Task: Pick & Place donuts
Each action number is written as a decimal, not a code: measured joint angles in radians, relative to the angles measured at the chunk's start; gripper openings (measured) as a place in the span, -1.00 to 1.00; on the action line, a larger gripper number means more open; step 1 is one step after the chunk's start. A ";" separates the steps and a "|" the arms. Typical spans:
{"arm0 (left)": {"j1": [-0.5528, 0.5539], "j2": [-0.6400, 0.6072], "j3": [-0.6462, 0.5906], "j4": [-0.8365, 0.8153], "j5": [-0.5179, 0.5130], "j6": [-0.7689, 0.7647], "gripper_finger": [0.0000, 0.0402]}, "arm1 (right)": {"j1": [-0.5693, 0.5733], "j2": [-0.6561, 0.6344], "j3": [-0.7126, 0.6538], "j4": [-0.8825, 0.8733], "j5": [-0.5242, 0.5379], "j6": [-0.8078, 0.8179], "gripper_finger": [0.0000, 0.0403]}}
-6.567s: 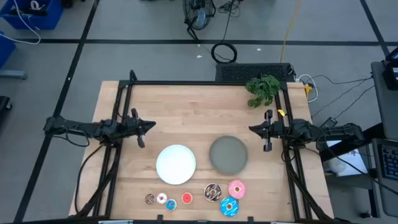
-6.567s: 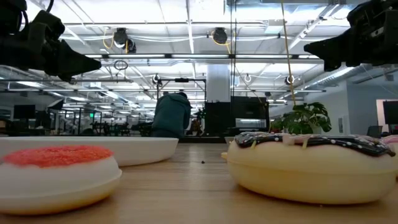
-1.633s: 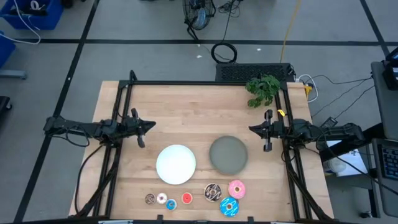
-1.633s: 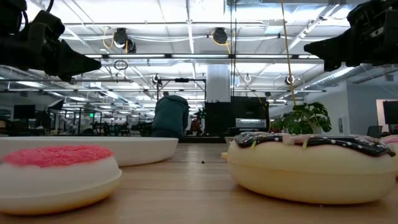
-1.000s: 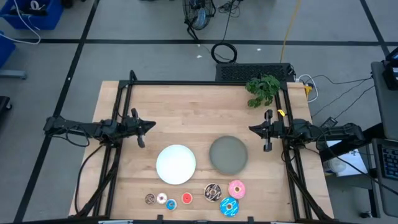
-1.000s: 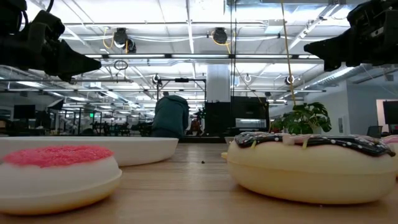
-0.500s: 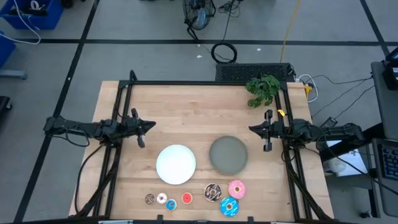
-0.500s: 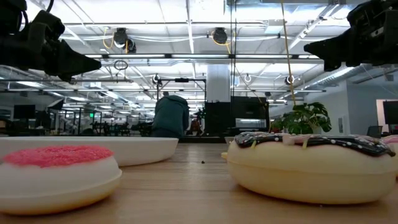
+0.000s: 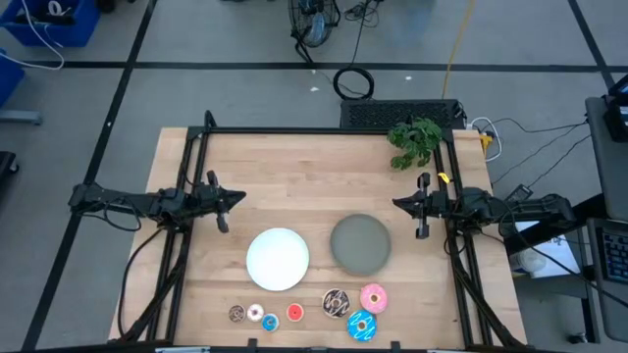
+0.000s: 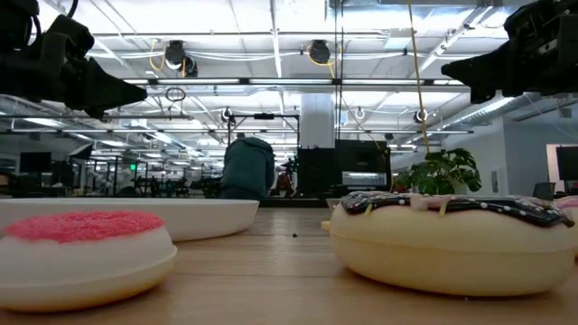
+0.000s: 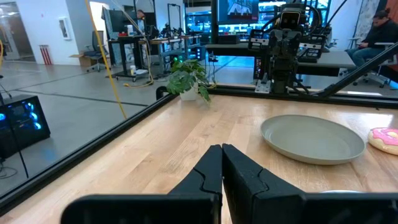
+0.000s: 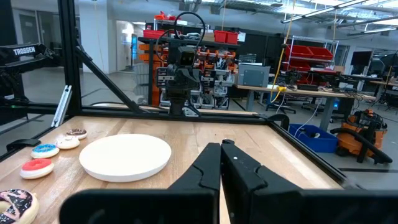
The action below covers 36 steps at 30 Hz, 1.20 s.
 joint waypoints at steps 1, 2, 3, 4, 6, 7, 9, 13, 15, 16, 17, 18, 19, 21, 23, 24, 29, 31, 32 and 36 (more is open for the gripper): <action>0.000 0.000 0.000 0.000 0.000 0.000 -0.92 | 0.000 0.000 0.000 0.000 0.000 0.000 -1.00; 0.000 0.000 0.000 0.000 0.000 0.000 -0.92 | 0.000 0.000 0.000 0.000 0.000 0.000 -1.00; 0.000 0.000 0.000 0.000 0.000 0.000 -0.92 | 0.000 0.000 0.000 0.000 0.000 0.000 -1.00; 0.000 0.000 0.000 0.000 0.000 0.000 -0.92 | 0.000 0.000 0.000 0.000 0.000 0.000 -1.00; 0.000 0.000 0.000 0.000 0.000 0.000 -0.92 | 0.000 0.000 0.000 0.000 0.000 0.000 -1.00; 0.000 0.000 0.000 0.000 0.000 0.000 -0.92 | 0.000 0.000 0.000 0.000 0.000 0.000 -1.00; 0.000 0.000 0.000 0.000 0.000 0.000 -0.92 | 0.000 0.000 0.000 0.000 0.000 0.000 -1.00; 0.000 0.000 0.000 0.000 0.000 0.000 -0.92 | 0.000 0.000 0.000 0.000 0.000 -0.006 -1.00; 0.000 0.000 0.000 0.000 0.000 0.000 -0.92 | 0.000 0.000 0.000 0.000 0.000 -0.045 -1.00; 0.000 0.000 0.000 0.000 0.000 0.000 -0.92 | 0.000 0.000 0.000 0.000 0.000 -0.060 -1.00; 0.000 0.000 0.000 0.000 0.000 0.000 -0.92 | 0.000 0.000 0.000 0.000 0.000 -0.070 -1.00; 0.000 0.000 0.000 0.000 0.000 0.000 -0.92 | 0.000 0.000 0.000 0.000 0.000 -0.076 -1.00; 0.000 0.000 0.000 0.000 0.000 0.000 -0.92 | 0.000 0.000 0.000 0.000 0.000 -0.078 -1.00; 0.000 0.000 0.000 0.000 0.000 0.000 -0.92 | 0.000 0.000 0.000 0.000 0.000 -0.078 -1.00; 0.000 0.000 0.000 0.000 0.000 0.000 -0.92 | 0.000 0.000 0.000 0.000 0.000 -0.078 -1.00; 0.000 0.000 0.000 0.000 0.000 0.000 -0.92 | 0.000 0.000 0.000 0.000 0.000 -0.078 -1.00; 0.000 0.000 0.000 0.000 0.000 0.000 -0.92 | 0.000 0.000 0.000 0.000 0.000 -0.078 -1.00; 0.000 0.000 0.000 0.008 0.000 -0.001 -0.92 | 0.000 0.000 0.000 0.000 0.000 -0.078 -1.00; 0.000 0.000 0.000 0.020 0.000 -0.004 -0.92 | 0.000 0.000 0.000 0.000 0.000 -0.078 -1.00; 0.000 0.000 0.000 0.077 0.001 -0.067 -0.92 | 0.000 0.000 0.000 0.000 0.000 -0.028 -1.00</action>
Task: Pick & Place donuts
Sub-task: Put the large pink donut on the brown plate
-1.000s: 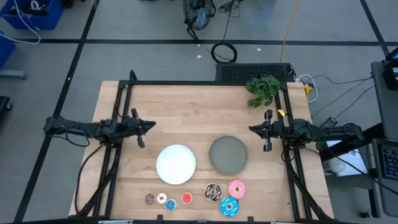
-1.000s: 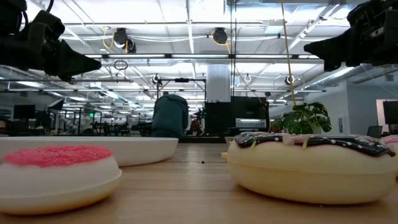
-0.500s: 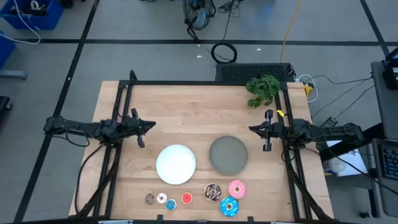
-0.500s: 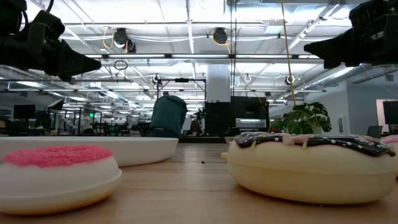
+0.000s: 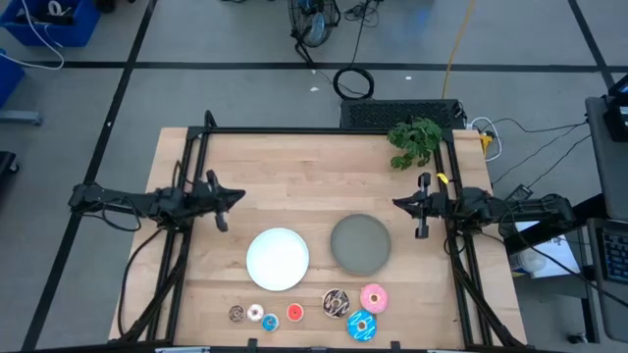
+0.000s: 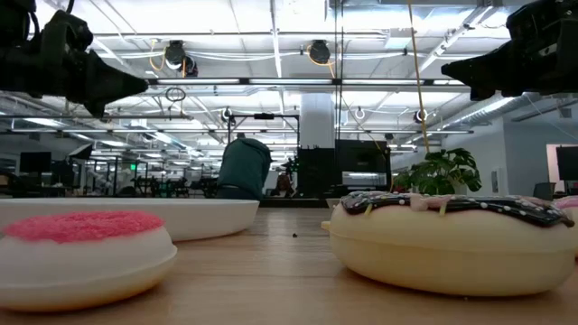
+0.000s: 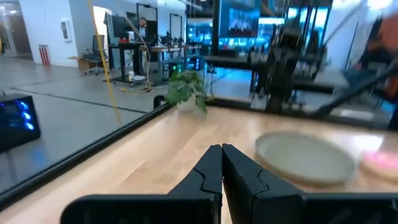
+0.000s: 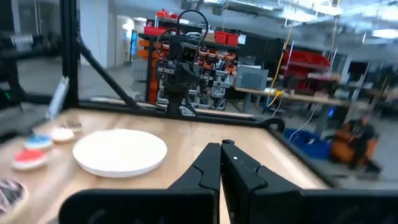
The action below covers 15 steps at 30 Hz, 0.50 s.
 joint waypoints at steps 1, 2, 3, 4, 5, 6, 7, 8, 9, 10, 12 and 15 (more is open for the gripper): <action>0.000 0.000 0.000 0.024 0.000 -0.020 -0.92 | 0.000 0.000 0.000 -0.001 0.000 0.038 -1.00; 0.000 0.000 0.000 0.044 0.001 -0.033 -0.92 | 0.000 0.000 0.000 -0.001 0.000 0.071 -1.00; 0.000 0.000 0.000 0.057 0.001 -0.042 -0.92 | 0.000 0.000 0.000 -0.002 0.000 0.093 -1.00; 0.000 0.000 0.000 0.067 0.002 -0.044 -0.92 | 0.000 0.000 0.000 -0.004 0.000 0.108 -1.00; 0.000 0.000 0.000 0.073 0.002 -0.045 -0.92 | 0.000 0.000 0.000 -0.006 0.000 0.121 -1.00; 0.000 0.000 0.000 0.076 0.003 -0.045 -0.92 | 0.000 0.000 0.000 -0.006 0.000 0.137 -1.00; 0.000 0.000 0.000 0.076 0.003 -0.045 -0.92 | 0.000 0.000 0.000 -0.005 0.000 0.149 -1.00; 0.000 0.000 0.000 0.075 0.003 -0.044 -0.92 | 0.000 0.000 0.000 -0.004 0.000 0.158 -1.00; 0.000 0.000 0.000 0.075 0.003 -0.042 -0.92 | 0.001 0.000 0.000 -0.004 0.000 0.160 -1.00; 0.000 0.000 0.000 0.075 0.003 -0.041 -0.92 | 0.001 0.000 0.000 -0.003 0.000 0.160 -1.00; 0.000 0.000 0.000 0.075 0.003 -0.042 -0.92 | 0.001 0.000 0.000 0.002 0.000 0.158 -1.00; 0.000 0.000 0.000 0.081 0.000 -0.039 -0.92 | 0.001 0.000 0.000 0.001 0.000 0.159 -1.00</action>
